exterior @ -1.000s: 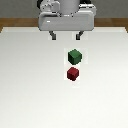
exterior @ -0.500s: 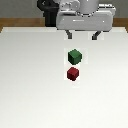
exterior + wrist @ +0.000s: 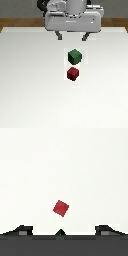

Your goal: Place the red cube on top of the green cube.

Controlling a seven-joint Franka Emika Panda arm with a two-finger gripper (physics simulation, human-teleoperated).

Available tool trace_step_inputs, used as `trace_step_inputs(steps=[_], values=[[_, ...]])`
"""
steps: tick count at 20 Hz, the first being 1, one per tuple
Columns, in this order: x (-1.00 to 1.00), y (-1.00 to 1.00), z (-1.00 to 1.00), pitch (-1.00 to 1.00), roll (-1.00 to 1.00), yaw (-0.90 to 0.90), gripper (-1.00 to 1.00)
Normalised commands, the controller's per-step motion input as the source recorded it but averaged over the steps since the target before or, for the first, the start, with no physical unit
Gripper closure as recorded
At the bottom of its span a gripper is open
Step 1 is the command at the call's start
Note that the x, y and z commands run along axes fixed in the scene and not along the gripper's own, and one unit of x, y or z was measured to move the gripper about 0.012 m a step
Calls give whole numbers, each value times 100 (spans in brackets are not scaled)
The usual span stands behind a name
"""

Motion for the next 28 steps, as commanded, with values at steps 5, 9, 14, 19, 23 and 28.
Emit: trace_step_inputs(steps=[5, 9, 14, 19, 23, 28], values=[[20, 20, 0, 0, 0, 0, -100], [0, 0, 0, 0, 0, -8, -100], [0, 0, -20, 0, 0, 0, -100], [0, 0, -100, 0, 0, 0, -100], [0, 0, -100, 0, 0, 0, -100], [0, 0, -100, 0, 0, 0, -100]])
